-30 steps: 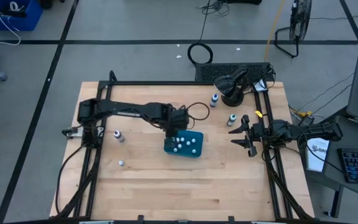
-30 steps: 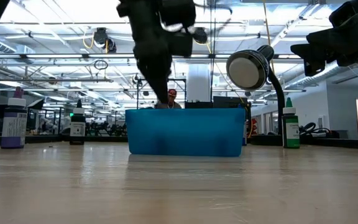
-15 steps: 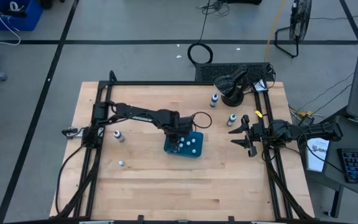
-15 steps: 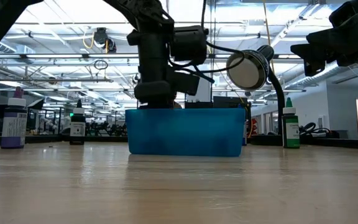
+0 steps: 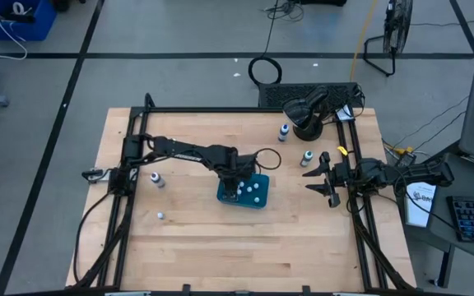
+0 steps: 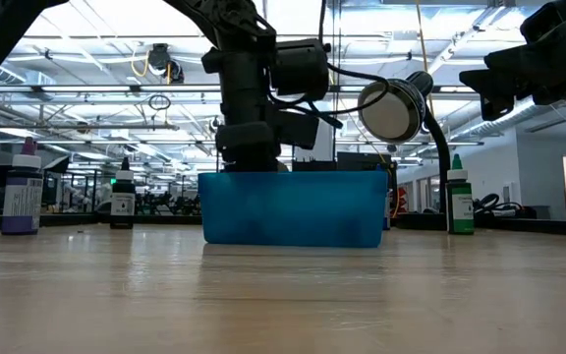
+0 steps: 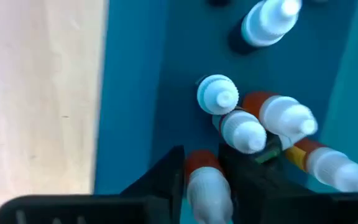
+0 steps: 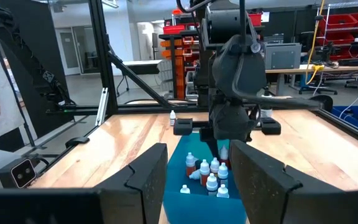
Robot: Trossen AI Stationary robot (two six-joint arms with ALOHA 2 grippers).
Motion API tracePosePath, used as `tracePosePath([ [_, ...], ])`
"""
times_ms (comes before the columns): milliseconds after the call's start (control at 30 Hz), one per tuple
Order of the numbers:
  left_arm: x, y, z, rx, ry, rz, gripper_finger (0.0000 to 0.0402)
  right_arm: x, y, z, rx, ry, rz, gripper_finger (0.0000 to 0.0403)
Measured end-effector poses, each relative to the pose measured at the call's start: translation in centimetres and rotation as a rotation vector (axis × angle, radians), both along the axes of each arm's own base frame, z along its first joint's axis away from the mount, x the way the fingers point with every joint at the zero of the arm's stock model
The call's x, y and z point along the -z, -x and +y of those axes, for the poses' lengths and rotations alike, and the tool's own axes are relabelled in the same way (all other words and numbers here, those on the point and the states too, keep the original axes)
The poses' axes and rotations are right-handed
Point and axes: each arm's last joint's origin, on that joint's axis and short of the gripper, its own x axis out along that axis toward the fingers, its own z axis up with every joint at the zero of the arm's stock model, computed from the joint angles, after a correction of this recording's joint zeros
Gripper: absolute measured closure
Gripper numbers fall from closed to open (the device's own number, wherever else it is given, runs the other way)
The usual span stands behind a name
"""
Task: Pick & Place food coloring
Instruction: Put the small orange food coloring bottle into the blue bin, then put the small black food coloring bottle into the blue bin
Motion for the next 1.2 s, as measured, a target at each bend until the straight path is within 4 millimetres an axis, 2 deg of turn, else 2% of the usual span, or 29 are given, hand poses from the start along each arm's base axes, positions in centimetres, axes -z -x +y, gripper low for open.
tracePosePath([
  [200, -0.8, 0.1, 0.0, -0.001, -0.002, -0.024, 0.0256, 0.0, 0.0, 0.0, 0.000, 0.000, 0.000, 0.0240],
  [333, -2.4, 0.5, 0.1, -0.011, -0.034, -0.054, 0.0240, 0.0, 0.0, 0.0, 0.000, 0.000, 0.000, 0.0239],
  [533, -6.1, 2.0, 0.1, -0.049, -0.094, -0.101, 0.0228, 0.0, 0.0, 0.0, 0.000, 0.000, -0.002, 0.0237],
  [667, -8.9, 4.5, -0.3, -0.148, -0.066, -0.060, 0.0229, 0.0, 0.0, 0.0, 0.000, 0.000, -0.001, 0.0239],
  [767, -10.8, 7.0, -1.7, -0.232, -0.006, 0.033, 0.0234, 0.0, 0.0, 0.0, 0.000, 0.000, -0.002, 0.0237],
  [900, -12.1, 10.6, -5.1, -0.339, 0.021, 0.119, 0.0240, 0.0, 0.0, 0.0, 0.000, 0.000, -0.001, 0.0237],
  [1067, -11.6, 14.5, -9.7, -0.455, 0.068, 0.097, 0.0244, 0.0, 0.0, 0.0, 0.000, 0.000, -0.003, 0.0238],
  [1200, -10.2, 17.6, -11.6, -0.646, 0.049, 0.089, 0.0235, 0.0, 0.0, 0.0, 0.000, 0.000, -0.001, 0.0238],
])
